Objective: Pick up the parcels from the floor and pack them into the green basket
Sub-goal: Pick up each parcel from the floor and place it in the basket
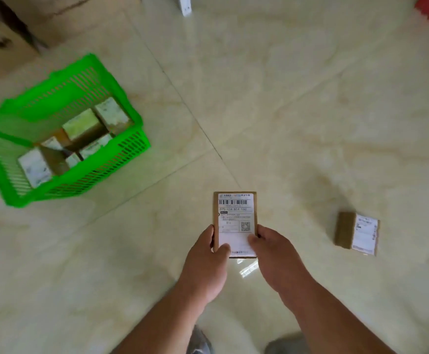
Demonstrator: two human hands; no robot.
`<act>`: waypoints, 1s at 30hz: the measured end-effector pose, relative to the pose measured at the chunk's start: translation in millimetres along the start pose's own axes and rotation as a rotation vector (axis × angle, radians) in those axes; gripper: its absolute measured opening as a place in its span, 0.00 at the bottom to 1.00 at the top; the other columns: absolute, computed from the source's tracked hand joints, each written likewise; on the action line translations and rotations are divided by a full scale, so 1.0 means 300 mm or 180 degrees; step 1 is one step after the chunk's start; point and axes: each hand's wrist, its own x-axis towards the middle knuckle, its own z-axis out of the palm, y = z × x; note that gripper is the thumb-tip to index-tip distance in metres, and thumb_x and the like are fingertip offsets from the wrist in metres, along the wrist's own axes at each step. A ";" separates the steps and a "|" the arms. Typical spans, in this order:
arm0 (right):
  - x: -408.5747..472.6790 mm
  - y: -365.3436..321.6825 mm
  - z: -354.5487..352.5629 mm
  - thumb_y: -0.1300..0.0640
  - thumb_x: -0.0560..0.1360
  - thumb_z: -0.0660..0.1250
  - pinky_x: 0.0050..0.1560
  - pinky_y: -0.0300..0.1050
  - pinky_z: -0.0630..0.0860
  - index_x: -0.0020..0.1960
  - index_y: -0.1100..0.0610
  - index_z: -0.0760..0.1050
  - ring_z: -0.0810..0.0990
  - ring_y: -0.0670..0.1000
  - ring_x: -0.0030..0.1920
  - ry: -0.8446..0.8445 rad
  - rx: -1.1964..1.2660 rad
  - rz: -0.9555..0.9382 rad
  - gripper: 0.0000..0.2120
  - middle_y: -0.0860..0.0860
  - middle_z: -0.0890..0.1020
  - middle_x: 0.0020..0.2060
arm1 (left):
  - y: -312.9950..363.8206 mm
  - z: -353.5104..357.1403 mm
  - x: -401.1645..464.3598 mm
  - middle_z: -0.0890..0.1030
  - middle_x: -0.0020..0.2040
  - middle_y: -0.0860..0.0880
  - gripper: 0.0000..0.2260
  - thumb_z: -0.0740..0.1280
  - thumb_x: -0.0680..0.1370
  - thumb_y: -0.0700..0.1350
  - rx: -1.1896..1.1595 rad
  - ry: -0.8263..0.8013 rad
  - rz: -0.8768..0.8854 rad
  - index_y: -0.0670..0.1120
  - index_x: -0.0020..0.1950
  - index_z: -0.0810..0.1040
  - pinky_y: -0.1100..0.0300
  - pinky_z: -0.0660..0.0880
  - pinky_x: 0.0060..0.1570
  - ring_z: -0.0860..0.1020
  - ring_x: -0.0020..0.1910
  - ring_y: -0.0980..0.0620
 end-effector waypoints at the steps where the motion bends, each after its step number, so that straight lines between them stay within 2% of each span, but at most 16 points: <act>1: -0.010 -0.061 0.051 0.54 0.81 0.59 0.58 0.51 0.78 0.59 0.49 0.81 0.82 0.49 0.53 -0.0064 -0.0122 -0.0055 0.13 0.44 0.86 0.50 | -0.012 -0.075 -0.013 0.82 0.53 0.63 0.15 0.60 0.80 0.43 -0.0138 0.0050 -0.0061 0.60 0.60 0.76 0.72 0.71 0.41 0.79 0.51 0.66; 5: -0.050 -0.280 0.240 0.52 0.81 0.58 0.57 0.48 0.78 0.60 0.49 0.80 0.82 0.46 0.53 -0.0345 -0.0442 -0.0225 0.14 0.43 0.85 0.53 | -0.056 -0.329 -0.057 0.84 0.55 0.61 0.16 0.61 0.79 0.41 -0.0597 0.0309 -0.0210 0.58 0.62 0.78 0.76 0.71 0.36 0.81 0.50 0.63; 7: -0.065 -0.368 0.328 0.51 0.80 0.58 0.58 0.49 0.78 0.60 0.46 0.80 0.82 0.44 0.54 -0.0481 -0.0527 -0.0281 0.14 0.42 0.85 0.53 | -0.073 -0.440 -0.078 0.84 0.56 0.60 0.17 0.62 0.79 0.39 -0.0801 0.0393 -0.0237 0.58 0.62 0.78 0.75 0.72 0.44 0.81 0.55 0.61; 10: -0.063 -0.478 0.434 0.51 0.80 0.58 0.60 0.50 0.78 0.60 0.44 0.80 0.82 0.44 0.54 -0.0642 -0.0569 -0.0387 0.14 0.41 0.85 0.53 | -0.091 -0.578 -0.081 0.84 0.58 0.60 0.18 0.62 0.79 0.39 -0.0904 0.0540 -0.0246 0.57 0.64 0.79 0.64 0.75 0.57 0.81 0.59 0.60; 12: -0.042 -0.542 0.489 0.51 0.80 0.59 0.59 0.49 0.79 0.60 0.45 0.80 0.82 0.45 0.54 -0.0714 -0.0621 -0.0472 0.14 0.41 0.85 0.53 | -0.096 -0.653 -0.065 0.84 0.58 0.60 0.18 0.62 0.79 0.38 -0.0953 0.0675 -0.0270 0.57 0.64 0.79 0.64 0.75 0.58 0.81 0.58 0.60; 16: 0.012 -0.680 0.572 0.50 0.81 0.60 0.59 0.47 0.79 0.62 0.45 0.80 0.82 0.45 0.55 -0.0893 -0.0767 -0.0543 0.14 0.41 0.85 0.55 | -0.074 -0.783 -0.022 0.84 0.58 0.61 0.18 0.63 0.80 0.38 -0.1158 0.0875 -0.0350 0.57 0.65 0.78 0.70 0.72 0.50 0.80 0.56 0.65; 18: 0.051 -0.745 0.603 0.49 0.80 0.60 0.60 0.49 0.79 0.64 0.44 0.79 0.82 0.46 0.56 -0.0970 -0.0807 -0.0543 0.16 0.41 0.85 0.56 | -0.056 -0.838 0.016 0.83 0.59 0.61 0.19 0.63 0.79 0.39 -0.1203 0.0952 -0.0425 0.57 0.66 0.77 0.68 0.73 0.54 0.80 0.57 0.64; 21: 0.110 -0.844 0.635 0.49 0.78 0.61 0.60 0.49 0.79 0.63 0.43 0.79 0.82 0.44 0.55 -0.1068 -0.0793 -0.0559 0.15 0.40 0.85 0.55 | -0.017 -0.908 0.073 0.84 0.60 0.60 0.20 0.64 0.79 0.39 -0.1241 0.1080 -0.0536 0.57 0.67 0.77 0.58 0.74 0.64 0.80 0.59 0.60; 26: 0.205 -1.012 0.656 0.53 0.79 0.62 0.48 0.36 0.76 0.64 0.47 0.80 0.82 0.45 0.55 -0.1166 -0.0895 -0.0651 0.15 0.43 0.85 0.57 | 0.057 -1.008 0.193 0.85 0.58 0.60 0.20 0.64 0.77 0.42 -0.1208 0.1291 -0.0608 0.57 0.67 0.78 0.53 0.75 0.65 0.81 0.59 0.59; 30: 0.290 -1.117 0.703 0.52 0.79 0.62 0.61 0.47 0.78 0.66 0.48 0.79 0.82 0.49 0.58 -0.1163 -0.1121 -0.0676 0.16 0.46 0.84 0.59 | 0.097 -1.079 0.273 0.84 0.58 0.61 0.19 0.64 0.77 0.44 -0.1401 0.1370 -0.0651 0.59 0.67 0.78 0.55 0.75 0.63 0.81 0.59 0.60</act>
